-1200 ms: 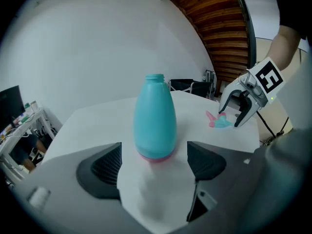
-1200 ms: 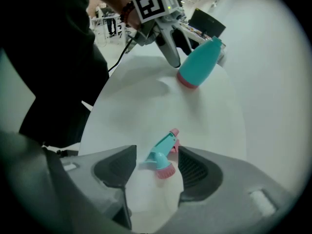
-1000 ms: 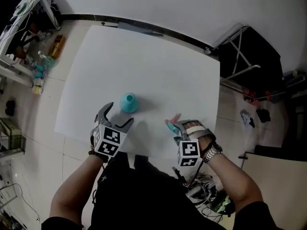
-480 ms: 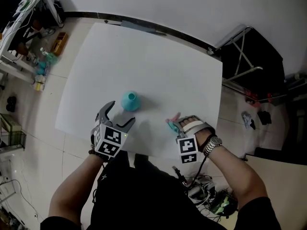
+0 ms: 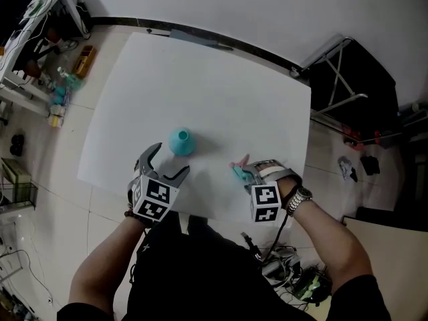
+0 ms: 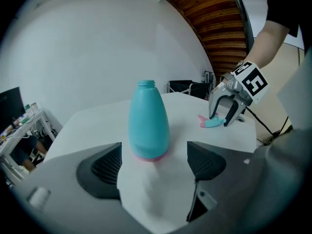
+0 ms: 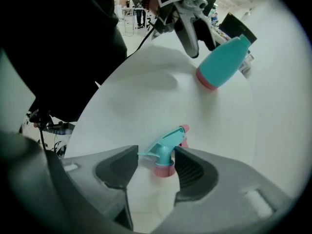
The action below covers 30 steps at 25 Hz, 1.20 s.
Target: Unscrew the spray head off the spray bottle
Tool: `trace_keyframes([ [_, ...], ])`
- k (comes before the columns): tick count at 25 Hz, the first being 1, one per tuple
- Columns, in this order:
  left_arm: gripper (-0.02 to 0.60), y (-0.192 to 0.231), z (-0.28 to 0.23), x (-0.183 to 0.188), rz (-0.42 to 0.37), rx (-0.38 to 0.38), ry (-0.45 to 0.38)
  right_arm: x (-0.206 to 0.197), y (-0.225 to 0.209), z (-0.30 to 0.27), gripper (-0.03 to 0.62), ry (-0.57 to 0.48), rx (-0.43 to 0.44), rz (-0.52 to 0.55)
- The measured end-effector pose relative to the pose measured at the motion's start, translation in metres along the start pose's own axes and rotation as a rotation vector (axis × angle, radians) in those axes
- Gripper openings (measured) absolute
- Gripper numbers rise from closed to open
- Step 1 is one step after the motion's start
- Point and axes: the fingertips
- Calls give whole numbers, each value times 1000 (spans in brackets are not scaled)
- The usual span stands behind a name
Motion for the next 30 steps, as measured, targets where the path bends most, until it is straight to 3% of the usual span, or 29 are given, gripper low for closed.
trace_keyframes([
  [8,442,0,1,0,3,1,-2,16,-25,26,148,-95,-151,-73],
  [10,440,0,0,1,3,2,-3,18,-34,35,82,-118,-204,-89],
  [17,440,-1,1,3,0,5,-9,18,-57,55,48,-146,-322,-133],
  [22,440,-1,0,4,-1,6,-9,22,-64,70,44,-202,-355,-179],
  [25,440,0,-1,6,-5,5,-9,27,-73,85,44,-271,-376,-259],
  [30,440,-1,-8,8,-14,-3,-6,35,-95,124,44,-471,-403,-487],
])
Point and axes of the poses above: the fingertips, and each gripper's own axes: z backward along the fingers, y to its left, x out of its top, and after that the axes turned 4 degrees about x, right-handed
